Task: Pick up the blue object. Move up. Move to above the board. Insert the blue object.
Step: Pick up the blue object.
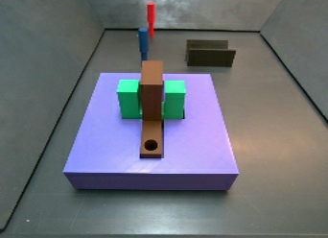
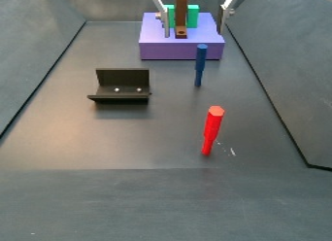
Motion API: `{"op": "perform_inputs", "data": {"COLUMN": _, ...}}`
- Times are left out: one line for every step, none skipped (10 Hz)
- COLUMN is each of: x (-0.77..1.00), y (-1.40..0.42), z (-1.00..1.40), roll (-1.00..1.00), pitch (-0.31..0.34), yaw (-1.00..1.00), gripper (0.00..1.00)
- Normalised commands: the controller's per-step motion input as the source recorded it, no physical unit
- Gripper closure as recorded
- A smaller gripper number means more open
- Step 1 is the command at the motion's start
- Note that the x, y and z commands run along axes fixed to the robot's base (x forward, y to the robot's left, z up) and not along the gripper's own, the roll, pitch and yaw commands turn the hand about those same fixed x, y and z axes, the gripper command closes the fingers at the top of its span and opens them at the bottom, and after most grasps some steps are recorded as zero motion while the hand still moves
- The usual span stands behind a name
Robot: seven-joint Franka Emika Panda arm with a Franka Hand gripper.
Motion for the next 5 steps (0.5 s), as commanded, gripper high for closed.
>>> {"op": "perform_inputs", "data": {"x": -0.13, "y": -0.15, "z": 0.00, "roll": 0.00, "pitch": -0.046, "yaw": 0.00, "gripper": 0.00}}
{"op": "perform_inputs", "data": {"x": -0.16, "y": -0.04, "z": 0.00, "roll": 0.00, "pitch": -0.040, "yaw": 0.00, "gripper": 0.00}}
{"op": "perform_inputs", "data": {"x": -0.17, "y": 0.07, "z": -0.04, "roll": 0.03, "pitch": -0.006, "yaw": -0.07, "gripper": 0.00}}
{"op": "perform_inputs", "data": {"x": -0.11, "y": 0.00, "z": -0.02, "roll": 0.04, "pitch": 0.000, "yaw": -0.05, "gripper": 0.00}}
{"op": "perform_inputs", "data": {"x": -0.03, "y": -0.23, "z": 0.00, "roll": 0.00, "pitch": 0.000, "yaw": 0.01, "gripper": 0.00}}
